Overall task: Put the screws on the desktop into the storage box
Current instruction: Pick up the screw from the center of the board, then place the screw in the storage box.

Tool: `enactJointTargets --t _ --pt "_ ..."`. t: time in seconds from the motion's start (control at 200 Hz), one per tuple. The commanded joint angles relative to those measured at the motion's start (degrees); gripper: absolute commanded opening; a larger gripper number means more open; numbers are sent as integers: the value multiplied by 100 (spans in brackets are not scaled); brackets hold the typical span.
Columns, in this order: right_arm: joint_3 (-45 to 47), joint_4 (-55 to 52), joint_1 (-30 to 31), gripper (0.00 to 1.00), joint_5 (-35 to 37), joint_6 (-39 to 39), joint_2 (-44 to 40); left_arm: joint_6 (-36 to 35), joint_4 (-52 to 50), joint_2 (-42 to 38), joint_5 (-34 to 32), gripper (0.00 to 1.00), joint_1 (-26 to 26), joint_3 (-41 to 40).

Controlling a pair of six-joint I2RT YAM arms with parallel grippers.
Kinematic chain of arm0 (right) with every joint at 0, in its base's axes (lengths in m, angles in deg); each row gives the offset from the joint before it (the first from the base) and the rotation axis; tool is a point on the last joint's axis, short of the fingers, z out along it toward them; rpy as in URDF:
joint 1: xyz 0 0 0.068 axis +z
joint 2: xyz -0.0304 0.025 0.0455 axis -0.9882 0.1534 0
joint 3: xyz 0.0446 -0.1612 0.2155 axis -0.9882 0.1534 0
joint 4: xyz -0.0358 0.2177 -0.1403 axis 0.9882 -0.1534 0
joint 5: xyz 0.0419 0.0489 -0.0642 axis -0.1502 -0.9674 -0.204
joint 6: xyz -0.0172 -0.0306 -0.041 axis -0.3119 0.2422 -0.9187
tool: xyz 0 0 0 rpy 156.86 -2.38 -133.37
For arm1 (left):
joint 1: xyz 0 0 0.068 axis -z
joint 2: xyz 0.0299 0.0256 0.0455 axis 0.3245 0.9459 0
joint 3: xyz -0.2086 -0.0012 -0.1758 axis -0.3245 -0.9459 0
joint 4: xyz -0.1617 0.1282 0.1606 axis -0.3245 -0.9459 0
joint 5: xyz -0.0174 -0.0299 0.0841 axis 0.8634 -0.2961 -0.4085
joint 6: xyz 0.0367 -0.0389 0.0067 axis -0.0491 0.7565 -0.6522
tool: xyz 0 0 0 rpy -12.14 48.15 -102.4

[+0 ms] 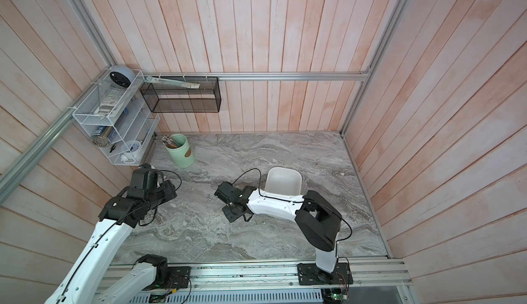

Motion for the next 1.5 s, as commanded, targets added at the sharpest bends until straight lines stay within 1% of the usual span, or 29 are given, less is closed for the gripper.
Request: enactJointTargets --t 0.0,0.06,0.24,0.325,0.47,0.52,0.645,0.76,0.82,0.885,1.0,1.05,1.13,1.25,1.29,1.375,1.435,1.495 --pt "292 93 -288 6 115 -82 -535 -55 61 -26 46 61 -39 -93" --pt "470 94 -533 6 180 -90 -794 -53 63 -18 59 62 -34 -88" --pt "1173 152 -1548 6 -14 -77 -1636 -45 59 -18 56 62 -41 -102" --pt "1566 285 -1983 6 121 139 -2017 -45 69 -10 70 62 -41 -102" --pt "2035 441 -2603 5 146 200 -2464 -43 70 -16 76 62 -46 -103" --pt "2157 529 -2703 5 172 190 -2504 -50 69 -15 81 61 -41 -102" --pt "2291 653 -2728 5 222 148 -2425 -46 68 0 70 62 -45 -102" --pt "2133 464 -2726 6 196 81 -2171 -39 68 17 70 62 -48 -93" --pt "1953 236 -2724 7 100 -188 -1961 -41 72 18 72 62 -39 -103" --pt "1840 98 -2728 8 72 -270 -1777 -31 69 26 72 62 -43 -107" --pt "1856 146 -2726 9 143 -297 -1687 -31 73 49 65 62 -49 -100" --pt "1872 169 -2727 12 193 -290 -1693 -38 64 44 55 62 -41 -103" --pt "1863 203 -2727 13 166 -306 -1673 -22 67 44 50 62 -45 -110" --pt "1791 172 -2730 20 163 -332 -1564 -21 69 62 61 62 -49 -109" --pt "1789 179 -2723 27 210 -344 -1575 -24 70 70 68 62 -50 -115" --pt "1809 239 -2730 48 276 -378 -1646 -29 69 92 72 62 -51 -111" --pt "1759 247 -2726 55 272 -448 -1688 -25 76 114 75 62 -46 -105" --pt "1749 291 -2724 58 316 -498 -1769 -19 65 131 64 62 -43 -112"
